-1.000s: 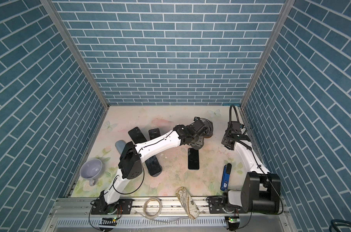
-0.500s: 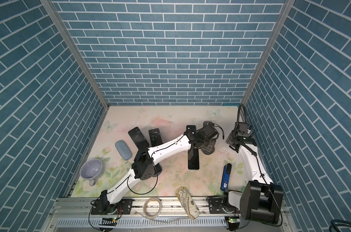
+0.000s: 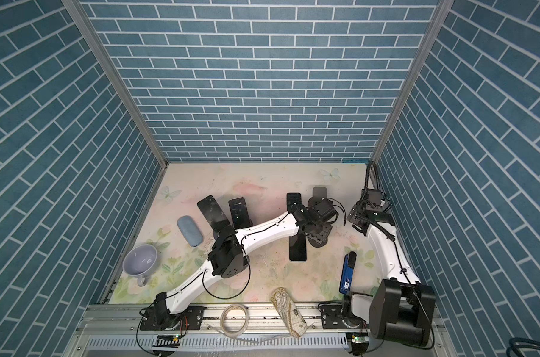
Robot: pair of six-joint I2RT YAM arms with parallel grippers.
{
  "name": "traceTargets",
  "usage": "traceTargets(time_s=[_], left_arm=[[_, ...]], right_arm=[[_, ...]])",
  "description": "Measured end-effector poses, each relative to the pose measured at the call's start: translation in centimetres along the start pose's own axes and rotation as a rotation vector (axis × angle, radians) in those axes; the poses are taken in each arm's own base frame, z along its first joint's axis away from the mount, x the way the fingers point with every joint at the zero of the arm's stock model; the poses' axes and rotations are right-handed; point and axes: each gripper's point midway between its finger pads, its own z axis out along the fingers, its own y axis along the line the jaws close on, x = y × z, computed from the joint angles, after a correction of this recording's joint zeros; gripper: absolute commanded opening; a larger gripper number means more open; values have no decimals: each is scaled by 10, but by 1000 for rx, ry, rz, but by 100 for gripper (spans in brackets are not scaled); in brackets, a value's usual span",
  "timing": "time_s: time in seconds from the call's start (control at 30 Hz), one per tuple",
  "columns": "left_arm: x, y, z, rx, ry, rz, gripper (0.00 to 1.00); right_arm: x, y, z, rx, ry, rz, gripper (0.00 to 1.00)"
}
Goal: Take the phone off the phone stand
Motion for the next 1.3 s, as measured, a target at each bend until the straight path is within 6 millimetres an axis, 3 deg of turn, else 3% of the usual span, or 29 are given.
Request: traceTargets(time_s=[0.13,0.47,0.77,1.1,1.3], left_arm=[[0,-1,-1,7,0,3,63],[-1,-3,-1,17,0,26,100],[-12,-7,-12,32,-38,41,100],[-44,-5,-88,42,-170,39,100],[-36,19,-111,-31,-207,27,100]], right_arm=[[0,1,0,-4,-1,1,89],[-1,2,0,-11,-1,2,89],[-4,5,-4,-34,-15,7,88],[-11,11,-17,-88,-56,20,88],[-13,18,-24,-135,-66,23,87]])
